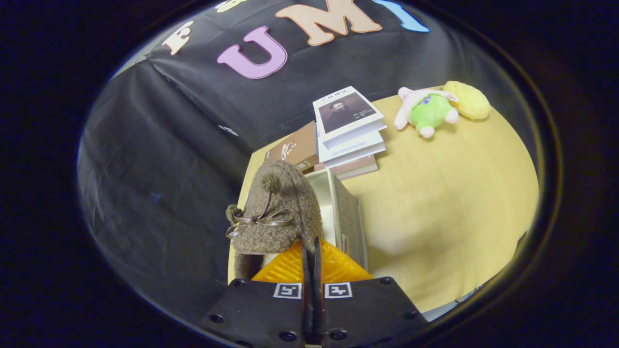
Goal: Open the storage box then place both shoes into the box .Put the left shoe in first, then the right shoe, with the right side of both shoes facing outward in a uniform manner.
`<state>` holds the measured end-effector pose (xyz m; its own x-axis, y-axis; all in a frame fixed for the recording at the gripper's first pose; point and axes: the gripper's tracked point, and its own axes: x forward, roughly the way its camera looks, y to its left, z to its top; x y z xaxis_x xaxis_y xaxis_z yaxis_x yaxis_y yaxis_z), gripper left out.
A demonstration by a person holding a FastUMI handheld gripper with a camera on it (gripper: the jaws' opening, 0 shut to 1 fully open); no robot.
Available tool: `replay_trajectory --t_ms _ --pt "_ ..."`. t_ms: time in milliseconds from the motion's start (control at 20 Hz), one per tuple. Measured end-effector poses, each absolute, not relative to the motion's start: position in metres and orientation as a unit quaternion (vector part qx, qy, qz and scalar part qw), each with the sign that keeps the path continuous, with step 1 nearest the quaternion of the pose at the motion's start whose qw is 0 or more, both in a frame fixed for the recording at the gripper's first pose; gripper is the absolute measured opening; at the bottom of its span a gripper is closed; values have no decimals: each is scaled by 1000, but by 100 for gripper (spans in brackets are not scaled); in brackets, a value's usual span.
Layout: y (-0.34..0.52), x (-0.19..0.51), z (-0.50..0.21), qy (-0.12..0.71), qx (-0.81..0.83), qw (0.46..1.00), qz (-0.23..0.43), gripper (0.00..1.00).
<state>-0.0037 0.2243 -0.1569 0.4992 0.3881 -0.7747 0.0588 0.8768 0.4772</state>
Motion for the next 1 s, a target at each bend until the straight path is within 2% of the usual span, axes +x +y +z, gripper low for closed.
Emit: replay_trajectory --t_ms 200,400,600,900,1000 --pt "226 -9 -170 504 214 832 89 4" --pt "228 -8 -170 500 224 832 91 19" --pt "220 0 -157 480 237 839 91 20" --pt "217 -4 -134 444 233 855 134 98" --pt "212 -5 -122 422 226 865 152 98"
